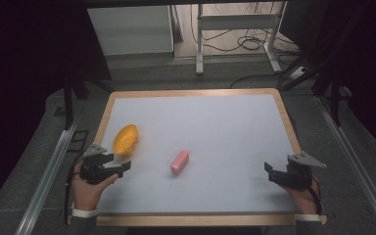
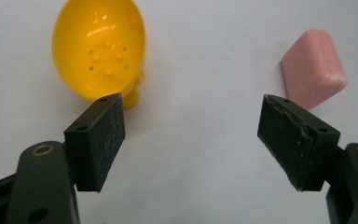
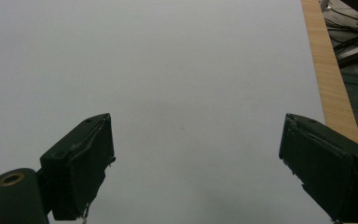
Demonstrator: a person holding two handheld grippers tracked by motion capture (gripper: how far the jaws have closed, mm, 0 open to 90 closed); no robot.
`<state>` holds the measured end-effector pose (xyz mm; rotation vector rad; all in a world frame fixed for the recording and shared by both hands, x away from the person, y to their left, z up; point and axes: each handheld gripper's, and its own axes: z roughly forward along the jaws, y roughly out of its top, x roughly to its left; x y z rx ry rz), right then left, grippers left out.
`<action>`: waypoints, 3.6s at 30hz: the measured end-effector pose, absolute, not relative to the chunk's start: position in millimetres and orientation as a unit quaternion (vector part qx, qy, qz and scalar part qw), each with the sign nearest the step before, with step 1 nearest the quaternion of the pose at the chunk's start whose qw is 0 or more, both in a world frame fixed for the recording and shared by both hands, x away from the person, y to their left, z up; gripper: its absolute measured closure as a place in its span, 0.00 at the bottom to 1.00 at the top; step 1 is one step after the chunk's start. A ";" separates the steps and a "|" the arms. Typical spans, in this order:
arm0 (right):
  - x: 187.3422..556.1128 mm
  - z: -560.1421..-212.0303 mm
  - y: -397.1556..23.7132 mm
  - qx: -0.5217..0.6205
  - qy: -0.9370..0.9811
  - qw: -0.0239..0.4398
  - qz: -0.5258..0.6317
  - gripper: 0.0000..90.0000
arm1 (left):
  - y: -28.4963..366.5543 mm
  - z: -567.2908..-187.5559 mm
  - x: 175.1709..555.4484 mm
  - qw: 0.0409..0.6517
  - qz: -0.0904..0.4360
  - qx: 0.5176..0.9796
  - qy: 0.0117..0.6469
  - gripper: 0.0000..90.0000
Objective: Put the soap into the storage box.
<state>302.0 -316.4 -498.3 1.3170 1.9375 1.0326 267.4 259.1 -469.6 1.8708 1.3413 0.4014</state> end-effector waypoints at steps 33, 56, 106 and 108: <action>299.9 -500.3 -315.3 0.488 0.735 0.298 0.364 0.11 | 213.3 -426.2 292.3 0.369 0.169 0.782 0.473 0.22; 300.9 -503.1 -316.5 0.492 0.736 0.297 0.357 0.11 | 184.0 -420.4 304.9 0.362 0.166 0.804 0.442 0.23; 302.6 -507.4 -315.6 0.494 0.742 0.292 0.347 0.11 | 99.0 -451.2 329.8 0.300 0.102 0.861 0.398 0.22; 302.4 -506.9 -315.2 0.494 0.741 0.292 0.349 0.11 | 95.5 -452.0 331.2 0.297 0.103 0.863 0.395 0.22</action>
